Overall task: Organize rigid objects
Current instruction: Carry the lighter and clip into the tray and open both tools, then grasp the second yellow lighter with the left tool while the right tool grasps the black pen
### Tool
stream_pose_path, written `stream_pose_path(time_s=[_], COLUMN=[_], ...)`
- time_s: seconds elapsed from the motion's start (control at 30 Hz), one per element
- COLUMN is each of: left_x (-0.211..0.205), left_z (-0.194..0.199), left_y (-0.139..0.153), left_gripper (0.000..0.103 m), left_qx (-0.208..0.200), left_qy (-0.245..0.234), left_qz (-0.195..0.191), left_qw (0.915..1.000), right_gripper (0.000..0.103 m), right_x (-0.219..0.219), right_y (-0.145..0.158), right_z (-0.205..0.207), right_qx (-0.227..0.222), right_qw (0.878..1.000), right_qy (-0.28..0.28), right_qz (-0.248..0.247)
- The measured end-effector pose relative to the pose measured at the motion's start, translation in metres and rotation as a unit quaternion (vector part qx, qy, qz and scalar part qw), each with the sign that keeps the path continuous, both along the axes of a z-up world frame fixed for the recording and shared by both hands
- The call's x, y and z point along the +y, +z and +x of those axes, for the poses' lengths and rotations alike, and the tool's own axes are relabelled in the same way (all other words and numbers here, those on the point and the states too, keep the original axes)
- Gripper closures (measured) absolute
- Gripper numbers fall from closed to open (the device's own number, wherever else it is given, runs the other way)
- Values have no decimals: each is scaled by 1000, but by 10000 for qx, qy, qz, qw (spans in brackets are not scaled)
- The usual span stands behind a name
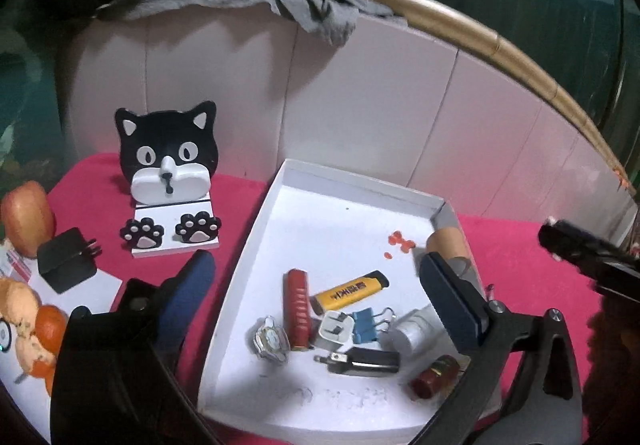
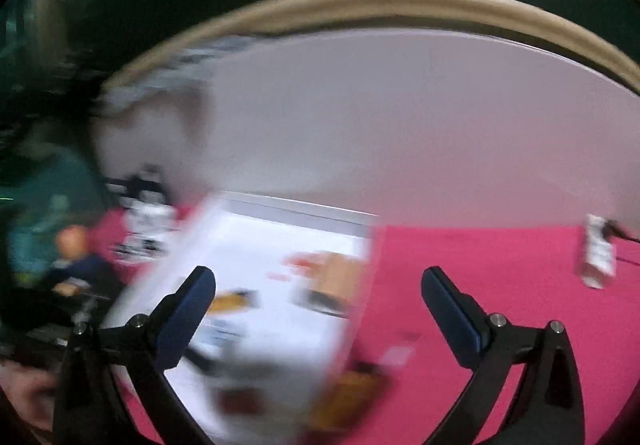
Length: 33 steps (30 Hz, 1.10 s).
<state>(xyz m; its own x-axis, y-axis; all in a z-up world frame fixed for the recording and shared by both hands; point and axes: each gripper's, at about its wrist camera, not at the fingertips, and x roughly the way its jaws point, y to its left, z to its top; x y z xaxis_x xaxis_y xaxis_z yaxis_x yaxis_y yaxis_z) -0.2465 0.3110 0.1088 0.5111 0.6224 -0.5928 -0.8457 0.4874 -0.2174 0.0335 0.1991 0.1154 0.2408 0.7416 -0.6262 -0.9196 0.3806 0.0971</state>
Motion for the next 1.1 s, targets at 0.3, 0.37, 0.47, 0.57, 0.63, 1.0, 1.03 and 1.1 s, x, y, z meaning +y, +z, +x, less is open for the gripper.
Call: stream_pose_path(time_s=[0.3,0.37,0.47,0.57,0.63,1.0,1.03,1.1], left_x=[-26,-30,-33,-33,-34,-48,-49,-52], left_z=[6,8,8,8,8,13,15,19], left_y=[2,1,-2,-4,-4,-1,-1,-1], left_gripper=[0,0,0,0,0,0,0,0], left_qx=[-164,-121,-72,-68,-98,-133,-117,-91], left_qy=[-238,-296,-301,-280,-288,-409,-416,-480], left_qz=[-101,-121,-154,-210,-227,-231,-227,-233], left_qw=[9995,9994,9994,9994,9993,9988,9988,9985], right_gripper=[0,0,0,0,0,0,0,0], right_x=[14,25,34,35,31,0,-9,-27], right_y=[-91,-103,-109,-107,-108,-113,-113,-112], right_z=[50,43,33,32,32,12,10,5], right_qx=[12,6,77,108,57,-137,-93,-133], right_qw=[9848,9834,9850,9847,9832,9797,9792,9785], right_qy=[-791,-710,-523,-363,-236,609,718,879], right_qz=[-1544,-1670,-1645,-1702,-1807,-1907,-1894,-1861])
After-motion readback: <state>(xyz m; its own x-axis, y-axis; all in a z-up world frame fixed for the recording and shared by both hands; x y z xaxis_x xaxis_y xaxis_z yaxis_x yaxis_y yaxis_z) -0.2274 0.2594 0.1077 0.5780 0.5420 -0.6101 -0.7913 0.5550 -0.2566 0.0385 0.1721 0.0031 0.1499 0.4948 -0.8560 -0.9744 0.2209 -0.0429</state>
